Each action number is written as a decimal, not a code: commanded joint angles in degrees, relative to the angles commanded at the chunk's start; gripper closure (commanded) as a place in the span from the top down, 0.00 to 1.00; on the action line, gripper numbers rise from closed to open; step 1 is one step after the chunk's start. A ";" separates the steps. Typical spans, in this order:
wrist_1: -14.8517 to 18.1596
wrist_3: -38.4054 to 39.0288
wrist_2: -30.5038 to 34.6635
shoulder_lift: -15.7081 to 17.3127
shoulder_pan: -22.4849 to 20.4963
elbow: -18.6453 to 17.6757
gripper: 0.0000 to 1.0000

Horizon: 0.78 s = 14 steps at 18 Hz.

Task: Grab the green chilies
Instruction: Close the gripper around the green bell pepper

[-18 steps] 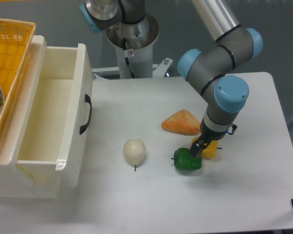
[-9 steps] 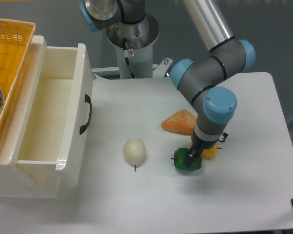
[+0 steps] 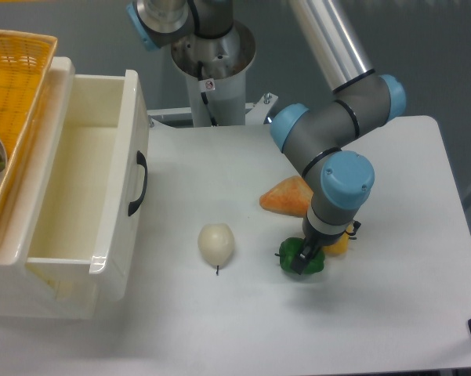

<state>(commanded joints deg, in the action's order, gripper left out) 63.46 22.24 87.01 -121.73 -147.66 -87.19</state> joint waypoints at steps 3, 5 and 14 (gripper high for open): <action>-0.09 -0.09 0.09 -0.26 0.00 0.09 1.00; -0.09 0.09 0.09 -0.97 0.17 0.44 1.00; -0.09 0.26 0.26 -1.93 1.49 0.53 1.00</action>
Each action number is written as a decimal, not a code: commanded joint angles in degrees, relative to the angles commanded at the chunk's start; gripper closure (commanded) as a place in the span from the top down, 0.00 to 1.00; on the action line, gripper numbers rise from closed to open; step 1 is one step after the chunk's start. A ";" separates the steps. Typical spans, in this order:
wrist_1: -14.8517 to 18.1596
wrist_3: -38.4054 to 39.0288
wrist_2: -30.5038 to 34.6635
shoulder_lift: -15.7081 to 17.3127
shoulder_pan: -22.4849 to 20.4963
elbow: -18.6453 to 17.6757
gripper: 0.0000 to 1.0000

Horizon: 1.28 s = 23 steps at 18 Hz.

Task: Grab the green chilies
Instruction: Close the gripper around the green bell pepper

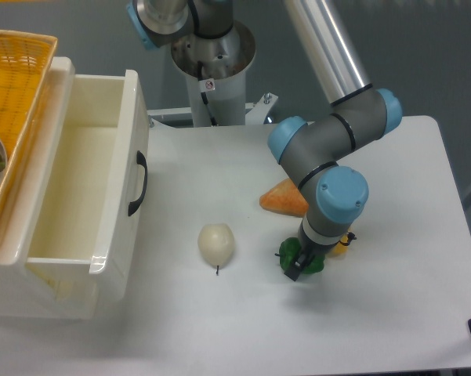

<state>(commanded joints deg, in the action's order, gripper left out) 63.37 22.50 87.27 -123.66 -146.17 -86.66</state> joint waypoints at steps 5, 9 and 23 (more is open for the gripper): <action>0.00 1.23 2.02 -0.18 0.18 -0.35 0.92; 0.00 1.49 1.85 0.00 0.18 -0.44 0.73; -0.09 -3.14 1.93 3.07 1.41 0.44 0.49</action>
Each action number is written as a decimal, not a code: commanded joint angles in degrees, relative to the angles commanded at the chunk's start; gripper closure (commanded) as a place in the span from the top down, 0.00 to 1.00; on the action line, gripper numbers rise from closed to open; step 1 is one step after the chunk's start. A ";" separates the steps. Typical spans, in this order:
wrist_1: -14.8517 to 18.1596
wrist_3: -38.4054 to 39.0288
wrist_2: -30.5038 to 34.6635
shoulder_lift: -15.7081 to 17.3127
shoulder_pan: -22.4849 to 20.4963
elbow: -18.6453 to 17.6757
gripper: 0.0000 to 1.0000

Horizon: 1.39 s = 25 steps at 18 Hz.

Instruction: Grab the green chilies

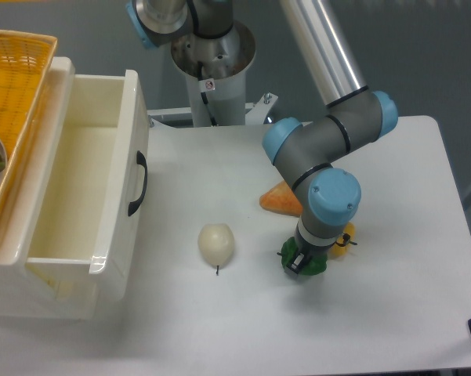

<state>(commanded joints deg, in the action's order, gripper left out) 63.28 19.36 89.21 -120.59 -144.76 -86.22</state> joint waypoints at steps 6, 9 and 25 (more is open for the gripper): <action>0.09 -12.21 -0.09 5.63 1.84 0.00 0.49; 0.09 -21.79 0.00 7.47 3.16 0.00 0.49; 0.18 -52.05 0.97 10.21 7.91 -2.11 0.49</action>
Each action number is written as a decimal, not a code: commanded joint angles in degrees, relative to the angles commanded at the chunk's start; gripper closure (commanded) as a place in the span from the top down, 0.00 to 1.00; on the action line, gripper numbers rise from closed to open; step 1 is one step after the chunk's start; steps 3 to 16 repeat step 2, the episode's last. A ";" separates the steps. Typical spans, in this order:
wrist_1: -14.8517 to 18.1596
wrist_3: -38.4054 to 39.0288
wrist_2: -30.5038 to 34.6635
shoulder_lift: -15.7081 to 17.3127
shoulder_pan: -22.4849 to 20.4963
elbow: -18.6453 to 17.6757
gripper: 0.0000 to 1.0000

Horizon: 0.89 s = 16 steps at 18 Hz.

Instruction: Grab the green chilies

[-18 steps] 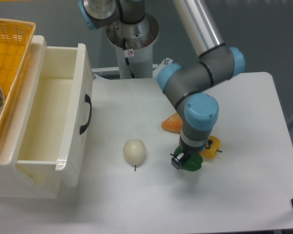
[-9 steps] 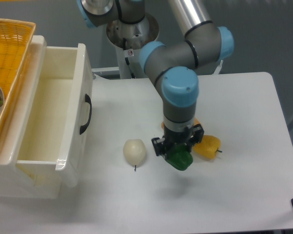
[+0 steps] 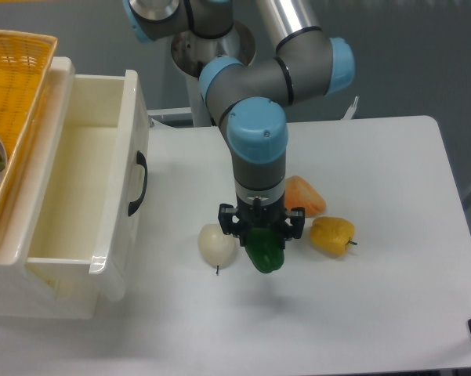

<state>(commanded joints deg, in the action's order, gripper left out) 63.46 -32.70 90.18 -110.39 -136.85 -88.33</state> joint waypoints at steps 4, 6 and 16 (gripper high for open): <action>-0.09 0.09 0.70 -0.26 0.44 -0.96 0.49; -0.09 0.09 0.70 -0.26 0.44 -0.96 0.49; -0.09 0.09 0.70 -0.26 0.44 -0.96 0.49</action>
